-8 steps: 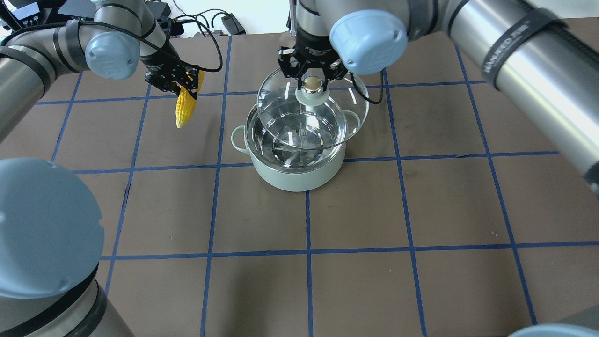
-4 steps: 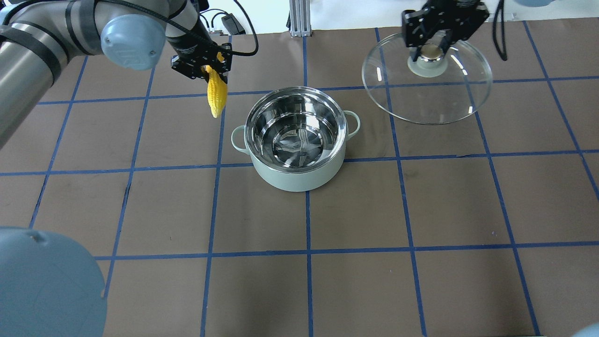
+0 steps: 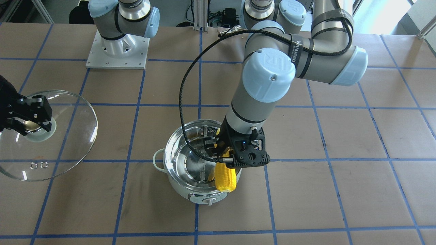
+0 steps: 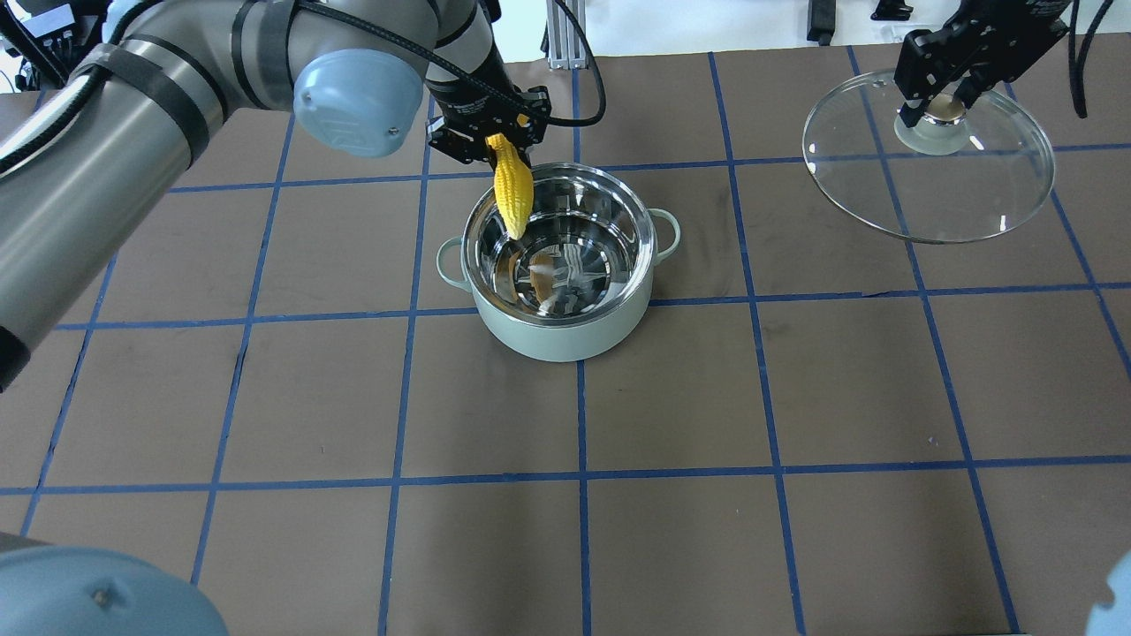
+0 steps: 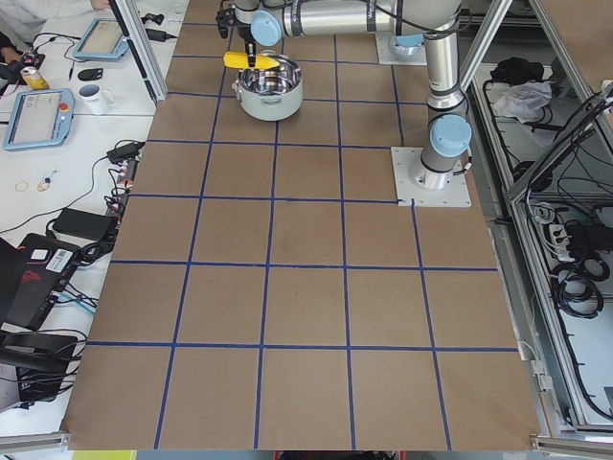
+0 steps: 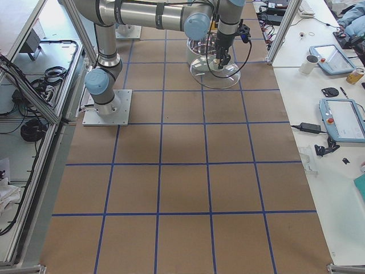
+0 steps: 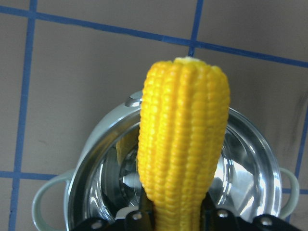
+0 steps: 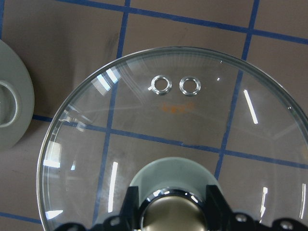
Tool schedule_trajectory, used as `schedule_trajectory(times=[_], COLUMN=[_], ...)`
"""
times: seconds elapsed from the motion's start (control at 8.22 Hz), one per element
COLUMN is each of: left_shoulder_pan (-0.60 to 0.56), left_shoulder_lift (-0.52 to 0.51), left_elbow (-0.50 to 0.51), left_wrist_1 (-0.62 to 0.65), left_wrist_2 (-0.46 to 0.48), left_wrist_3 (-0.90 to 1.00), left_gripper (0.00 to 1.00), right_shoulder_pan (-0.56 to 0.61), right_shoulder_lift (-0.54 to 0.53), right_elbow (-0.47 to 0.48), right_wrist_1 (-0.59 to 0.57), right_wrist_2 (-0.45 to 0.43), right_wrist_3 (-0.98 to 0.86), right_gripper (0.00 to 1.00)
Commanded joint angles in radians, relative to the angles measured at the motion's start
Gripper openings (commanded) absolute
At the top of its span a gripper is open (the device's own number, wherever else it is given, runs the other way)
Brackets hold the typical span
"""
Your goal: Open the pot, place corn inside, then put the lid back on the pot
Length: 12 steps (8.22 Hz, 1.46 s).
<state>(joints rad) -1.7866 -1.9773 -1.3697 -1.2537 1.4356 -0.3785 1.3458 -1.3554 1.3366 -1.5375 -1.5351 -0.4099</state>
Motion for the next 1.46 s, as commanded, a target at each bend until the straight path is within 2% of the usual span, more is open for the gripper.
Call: schedule_trajectory(times=[0.0,0.49,1.09,1.22,1.34], left_shoulder_pan=[-0.047,-0.050,-0.053,-0.053,-0.053], left_shoulder_lift=[-0.014,-0.026,-0.069,-0.083,-0.089], left_elbow=[-0.008,-0.136,-0.132,-0.134,-0.134], left_wrist_1=[-0.004,0.000,0.046,0.068,0.069], left_wrist_2=[-0.062,-0.060,-0.060,-0.060,-0.061], left_wrist_3=[-0.030,-0.034,-0.069,-0.071,-0.072], left_gripper=[0.00,0.00,0.00,0.08,0.43], right_shoulder_pan=[-0.017,-0.017,-0.010,-0.008,-0.007], right_shoulder_lift=[-0.004,-0.005,-0.007,-0.007,-0.007], right_elbow=[0.021,0.032,0.033,0.033,0.033], right_wrist_1=[-0.003,-0.003,-0.003,-0.003,0.000], right_wrist_2=[-0.002,0.006,0.007,0.007,0.007], right_wrist_3=[-0.024,-0.024,-0.009,-0.001,0.014], right_gripper=[0.12,0.12,0.11,0.11,0.11])
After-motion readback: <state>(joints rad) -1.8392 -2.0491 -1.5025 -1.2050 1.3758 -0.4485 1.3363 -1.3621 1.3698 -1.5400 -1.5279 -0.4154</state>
